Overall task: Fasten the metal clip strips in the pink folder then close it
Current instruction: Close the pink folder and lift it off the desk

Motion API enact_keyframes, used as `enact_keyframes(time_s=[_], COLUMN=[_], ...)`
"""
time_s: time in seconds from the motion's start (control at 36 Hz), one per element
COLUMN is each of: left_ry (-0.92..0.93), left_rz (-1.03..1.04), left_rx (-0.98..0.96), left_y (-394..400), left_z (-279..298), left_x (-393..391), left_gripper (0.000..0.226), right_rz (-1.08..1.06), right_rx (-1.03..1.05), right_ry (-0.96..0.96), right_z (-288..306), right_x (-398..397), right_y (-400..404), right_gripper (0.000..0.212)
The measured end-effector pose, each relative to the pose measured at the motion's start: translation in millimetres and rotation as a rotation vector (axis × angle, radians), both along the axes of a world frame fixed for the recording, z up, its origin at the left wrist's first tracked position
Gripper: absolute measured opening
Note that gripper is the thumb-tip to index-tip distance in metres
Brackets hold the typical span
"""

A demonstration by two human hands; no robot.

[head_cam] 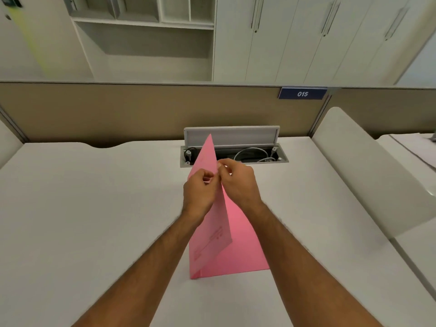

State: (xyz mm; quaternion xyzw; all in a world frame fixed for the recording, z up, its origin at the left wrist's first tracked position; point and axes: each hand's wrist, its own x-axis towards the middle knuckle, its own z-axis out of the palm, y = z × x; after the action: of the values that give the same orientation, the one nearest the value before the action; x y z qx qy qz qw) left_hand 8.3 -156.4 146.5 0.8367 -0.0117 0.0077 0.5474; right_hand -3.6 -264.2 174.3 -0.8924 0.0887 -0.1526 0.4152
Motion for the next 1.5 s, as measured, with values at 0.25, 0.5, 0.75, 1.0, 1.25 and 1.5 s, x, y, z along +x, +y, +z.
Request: enact_keyframes(time_s=[0.25,0.5,0.75,1.0,1.25,1.5], left_ry=[0.112,0.284,0.3,0.454,0.548,0.622], left_rz=[-0.088,-0.008,0.057,0.115,0.153,0.156], left_rx=[0.092,0.425,0.684,0.646,0.57,0.37], left_y=[-18.4,-10.5,4.6,9.2,11.1,15.3], left_z=[-33.3,-85.0,-116.3,-126.2,-124.9,-121.1], left_x=[-9.2,-5.2,-5.6,-8.0,-5.4,-9.1], left_gripper=[0.023,0.062,0.08,0.081,0.085,0.069], right_rz=[-0.069,-0.11,-0.144,-0.138,-0.117,-0.109], right_rx=[-0.174,-0.335,-0.409,-0.449,-0.417,-0.366], right_ry=[0.163,0.295,0.426,0.564,0.634,0.658], right_z=[-11.9,-44.9,-81.7,-118.2,-146.4,-158.5], right_x=[-5.2,-11.0,-16.3,-24.5,-28.5,-29.6], right_y=[-21.1,-32.7,-37.2,-48.3,-60.3,-64.7], right_gripper=[0.042,0.042,0.049,0.084,0.097,0.091])
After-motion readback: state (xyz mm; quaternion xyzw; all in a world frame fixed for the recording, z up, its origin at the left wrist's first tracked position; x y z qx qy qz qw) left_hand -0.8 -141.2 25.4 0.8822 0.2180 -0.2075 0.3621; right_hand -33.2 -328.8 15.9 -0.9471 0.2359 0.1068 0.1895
